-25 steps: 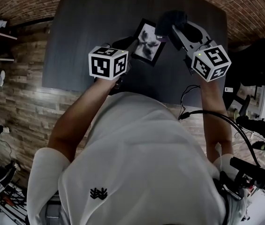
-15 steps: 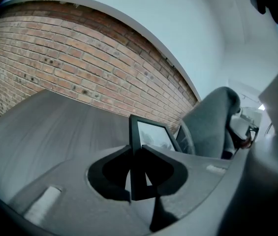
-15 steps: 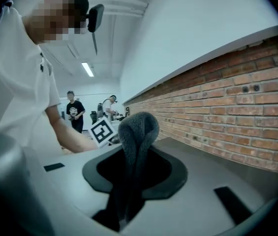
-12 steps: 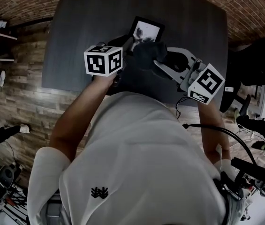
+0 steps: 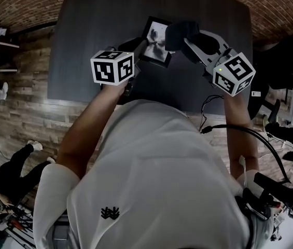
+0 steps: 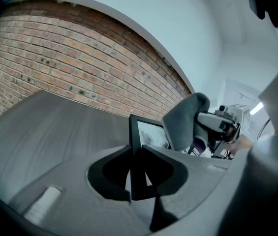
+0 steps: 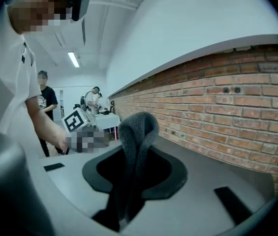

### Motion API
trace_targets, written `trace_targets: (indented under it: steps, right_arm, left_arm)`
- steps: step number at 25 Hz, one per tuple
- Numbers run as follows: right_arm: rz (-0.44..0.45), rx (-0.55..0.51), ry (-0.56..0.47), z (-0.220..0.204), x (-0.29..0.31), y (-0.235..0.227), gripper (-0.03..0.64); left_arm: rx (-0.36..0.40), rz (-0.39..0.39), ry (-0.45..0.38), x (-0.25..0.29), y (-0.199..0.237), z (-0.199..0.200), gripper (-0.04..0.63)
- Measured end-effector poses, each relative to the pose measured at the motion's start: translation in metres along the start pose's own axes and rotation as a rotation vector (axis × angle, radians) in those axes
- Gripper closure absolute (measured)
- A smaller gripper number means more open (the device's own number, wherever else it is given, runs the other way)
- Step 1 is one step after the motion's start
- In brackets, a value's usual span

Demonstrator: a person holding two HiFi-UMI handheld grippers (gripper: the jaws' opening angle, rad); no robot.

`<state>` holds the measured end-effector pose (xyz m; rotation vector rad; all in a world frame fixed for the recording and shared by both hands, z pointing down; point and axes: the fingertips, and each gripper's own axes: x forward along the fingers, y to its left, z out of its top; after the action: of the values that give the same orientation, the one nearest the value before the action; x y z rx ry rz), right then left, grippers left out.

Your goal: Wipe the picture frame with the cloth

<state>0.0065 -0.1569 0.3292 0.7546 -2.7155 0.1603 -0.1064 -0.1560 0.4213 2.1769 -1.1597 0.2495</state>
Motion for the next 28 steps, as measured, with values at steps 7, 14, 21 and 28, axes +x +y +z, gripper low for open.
trace_targets:
  steps: [7, 14, 21, 28]
  right_arm:
    - [-0.101, 0.017, -0.074, 0.014, -0.016, -0.026, 0.509]
    - [0.148, -0.031, -0.088, 0.006, -0.03, 0.044, 0.509]
    - [0.386, -0.035, 0.014, -0.022, -0.036, 0.089, 0.509]
    - [0.262, -0.055, 0.038, -0.026, -0.029, 0.046, 0.509]
  left_arm:
    - [-0.041, -0.014, 0.002, 0.0, 0.003, -0.006, 0.518]
    - [-0.104, -0.01, -0.026, -0.003, 0.02, -0.001, 0.518]
    - [-0.111, -0.017, -0.052, -0.009, 0.026, 0.017, 0.518]
    - [-0.081, -0.066, -0.024, -0.009, 0.007, 0.012, 0.518]
